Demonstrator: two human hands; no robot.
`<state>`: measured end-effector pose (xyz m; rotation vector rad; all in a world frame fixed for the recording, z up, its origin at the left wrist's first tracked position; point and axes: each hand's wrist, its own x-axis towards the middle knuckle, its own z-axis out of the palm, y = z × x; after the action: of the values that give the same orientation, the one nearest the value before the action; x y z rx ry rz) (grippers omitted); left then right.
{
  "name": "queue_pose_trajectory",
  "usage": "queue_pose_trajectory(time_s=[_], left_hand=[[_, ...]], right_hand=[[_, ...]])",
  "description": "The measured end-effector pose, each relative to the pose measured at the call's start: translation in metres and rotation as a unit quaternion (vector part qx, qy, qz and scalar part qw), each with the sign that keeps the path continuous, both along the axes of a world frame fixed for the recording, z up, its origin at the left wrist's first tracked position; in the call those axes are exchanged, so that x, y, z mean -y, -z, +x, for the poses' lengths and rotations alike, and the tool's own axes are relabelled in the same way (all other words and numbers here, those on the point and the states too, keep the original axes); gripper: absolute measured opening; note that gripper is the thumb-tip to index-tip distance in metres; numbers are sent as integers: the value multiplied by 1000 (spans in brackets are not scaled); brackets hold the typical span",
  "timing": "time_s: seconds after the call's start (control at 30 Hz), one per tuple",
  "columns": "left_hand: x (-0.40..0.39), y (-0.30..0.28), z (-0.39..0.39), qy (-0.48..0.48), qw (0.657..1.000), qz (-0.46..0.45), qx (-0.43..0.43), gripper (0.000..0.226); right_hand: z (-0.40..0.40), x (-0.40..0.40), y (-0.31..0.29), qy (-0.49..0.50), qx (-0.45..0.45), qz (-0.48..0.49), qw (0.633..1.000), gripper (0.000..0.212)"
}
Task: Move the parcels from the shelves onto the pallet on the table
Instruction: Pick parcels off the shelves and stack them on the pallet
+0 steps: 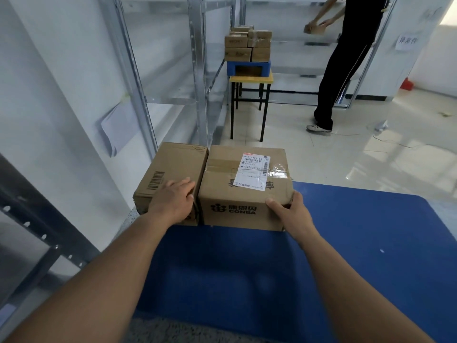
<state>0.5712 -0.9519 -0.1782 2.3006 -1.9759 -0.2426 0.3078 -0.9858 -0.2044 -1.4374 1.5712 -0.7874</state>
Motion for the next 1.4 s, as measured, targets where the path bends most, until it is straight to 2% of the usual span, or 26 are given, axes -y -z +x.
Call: queue_pose_trajectory(time_s=[0.23,0.37,0.53,0.63,0.83,0.9,1.03,1.2,1.3,1.4], left_hand=[[-1,-1,2,5,1000,11,-2,47],[-5,-4,3,12,1000,-3,-26,48],[-20,-15,-3,6,996,-51,-74,50],[-39,-24,-11,4,992,-91,-83,48],[-96,-23,-41,-27,980,-175,-90,43],[-124,-18,-55,-44,973,-197,-115,47],[-185,0,-82,-96,963,-196,-156,56],[-253,16,-93,-172,954,-186,-161,44],[-286,23,-88,-213,947,-186,-150,49],[-314,26,-83,-261,933,-189,-158,43]], right_hand=[[-1,0,-2,-7,-15,4,1000,65],[0,2,-6,-7,-52,5,999,53],[4,-2,-21,-8,-100,-43,994,62],[6,-13,-34,-9,-172,-93,981,70],[16,-70,-38,-50,-288,-222,930,36],[18,-97,-31,-79,-291,-246,921,32],[21,-150,-13,-138,-267,-269,915,38],[33,-204,3,-207,-256,-288,899,36],[44,-229,5,-245,-247,-304,887,33],[58,-248,2,-272,-234,-325,875,29]])
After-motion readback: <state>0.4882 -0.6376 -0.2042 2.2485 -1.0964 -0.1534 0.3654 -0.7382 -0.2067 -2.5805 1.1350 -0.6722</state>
